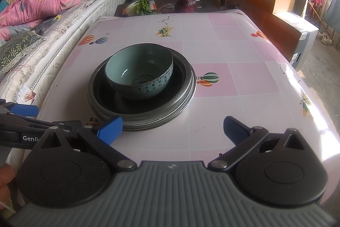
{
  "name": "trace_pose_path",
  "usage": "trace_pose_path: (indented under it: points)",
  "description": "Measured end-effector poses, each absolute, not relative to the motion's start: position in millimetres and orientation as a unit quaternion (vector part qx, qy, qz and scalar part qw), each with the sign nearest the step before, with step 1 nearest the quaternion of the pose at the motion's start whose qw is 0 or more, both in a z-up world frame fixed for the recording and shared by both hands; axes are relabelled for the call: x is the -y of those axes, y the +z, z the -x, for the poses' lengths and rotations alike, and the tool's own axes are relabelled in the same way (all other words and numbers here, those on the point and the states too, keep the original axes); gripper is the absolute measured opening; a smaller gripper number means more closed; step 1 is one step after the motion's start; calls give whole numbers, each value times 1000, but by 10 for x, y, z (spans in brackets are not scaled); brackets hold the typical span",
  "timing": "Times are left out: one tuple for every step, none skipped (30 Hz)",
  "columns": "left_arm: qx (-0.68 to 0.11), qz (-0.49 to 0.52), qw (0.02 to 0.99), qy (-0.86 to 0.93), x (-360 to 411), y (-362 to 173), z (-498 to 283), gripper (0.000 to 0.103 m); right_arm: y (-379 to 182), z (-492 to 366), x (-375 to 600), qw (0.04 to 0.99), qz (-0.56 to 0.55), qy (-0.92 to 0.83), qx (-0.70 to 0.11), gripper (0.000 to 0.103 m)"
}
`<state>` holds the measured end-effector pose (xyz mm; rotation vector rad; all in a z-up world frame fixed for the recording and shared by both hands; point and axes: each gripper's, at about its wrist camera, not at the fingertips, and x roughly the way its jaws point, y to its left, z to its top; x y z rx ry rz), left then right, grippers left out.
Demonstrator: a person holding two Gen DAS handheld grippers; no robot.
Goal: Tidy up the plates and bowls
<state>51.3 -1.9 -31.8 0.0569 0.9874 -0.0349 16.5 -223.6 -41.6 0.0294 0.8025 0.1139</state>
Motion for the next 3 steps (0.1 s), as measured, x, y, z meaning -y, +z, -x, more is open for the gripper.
trace_pose_path:
  points:
    - [-474, -27, 880, -17, 19, -318, -513, 103, -414, -165, 2238, 919, -15, 56, -390, 102]
    - [-474, -28, 880, -17, 19, -317, -512, 103, -413, -165, 2240, 919, -15, 56, -390, 102]
    - [-474, -27, 880, -17, 19, -317, -513, 103, -415, -164, 2244, 919, -15, 56, -390, 102]
